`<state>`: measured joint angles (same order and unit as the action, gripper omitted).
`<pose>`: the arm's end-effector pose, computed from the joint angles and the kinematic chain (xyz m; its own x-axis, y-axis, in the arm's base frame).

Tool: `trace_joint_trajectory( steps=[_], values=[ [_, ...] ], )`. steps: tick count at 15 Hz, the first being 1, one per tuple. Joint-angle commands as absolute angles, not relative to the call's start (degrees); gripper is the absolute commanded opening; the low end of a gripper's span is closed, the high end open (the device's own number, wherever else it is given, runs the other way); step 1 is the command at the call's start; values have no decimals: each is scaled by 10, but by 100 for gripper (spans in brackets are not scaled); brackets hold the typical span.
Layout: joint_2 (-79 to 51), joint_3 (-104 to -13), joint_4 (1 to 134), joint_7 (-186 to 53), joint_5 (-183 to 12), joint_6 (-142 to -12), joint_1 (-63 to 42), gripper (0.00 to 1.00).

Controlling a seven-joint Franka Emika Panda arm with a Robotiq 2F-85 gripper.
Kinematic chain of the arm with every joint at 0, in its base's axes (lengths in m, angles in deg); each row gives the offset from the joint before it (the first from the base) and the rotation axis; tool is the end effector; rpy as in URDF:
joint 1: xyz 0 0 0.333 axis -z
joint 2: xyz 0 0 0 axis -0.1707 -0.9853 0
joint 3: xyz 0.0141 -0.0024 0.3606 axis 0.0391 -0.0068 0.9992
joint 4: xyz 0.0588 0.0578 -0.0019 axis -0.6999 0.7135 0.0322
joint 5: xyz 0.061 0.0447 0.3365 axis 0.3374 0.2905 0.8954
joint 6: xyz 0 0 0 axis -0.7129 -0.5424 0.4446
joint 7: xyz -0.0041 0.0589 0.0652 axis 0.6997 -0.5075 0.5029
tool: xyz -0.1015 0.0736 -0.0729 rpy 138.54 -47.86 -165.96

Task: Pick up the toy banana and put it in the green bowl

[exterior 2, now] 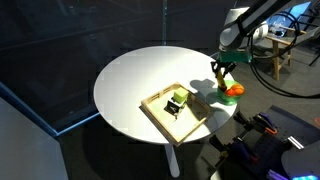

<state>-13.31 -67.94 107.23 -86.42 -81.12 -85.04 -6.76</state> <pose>0.4779 -0.1427 0.2698 0.7373 -0.6731 -0.0582 -0.6686 -0.7393 0.0796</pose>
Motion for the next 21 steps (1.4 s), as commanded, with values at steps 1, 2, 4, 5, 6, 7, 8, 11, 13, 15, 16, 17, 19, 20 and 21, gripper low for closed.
trace_joint_trajectory(
  steps=[1,2,4,5,6,7,8,11,13,15,16,17,19,20,21],
  values=[
    [-123,-675,1074,-871,-810,-849,-60,19],
    [-119,-676,1077,-873,-808,-851,-59,19],
    [-114,-677,1080,-876,-805,-849,-56,19],
    [-111,-678,1082,-877,-804,-848,-54,19],
    [-108,-680,1085,-881,-803,-850,-52,19],
    [-106,-682,1086,-885,-802,-852,-50,19],
    [-105,-684,1088,-891,-802,-852,-48,19],
    [-103,-688,1092,-907,-798,-851,-40,19],
    [-102,-692,1098,-918,-794,-855,-38,19],
    [-104,-696,1104,-934,-791,-859,-37,19],
    [-104,-697,1107,-944,-789,-861,-37,19],
    [-104,-698,1110,-953,-783,-864,-36,19],
    [-105,-698,1115,-966,-777,-868,-35,19],
    [-105,-698,1117,-969,-774,-870,-34,19],
    [-105,-698,1119,-970,-771,-872,-32,19]
  ],
)
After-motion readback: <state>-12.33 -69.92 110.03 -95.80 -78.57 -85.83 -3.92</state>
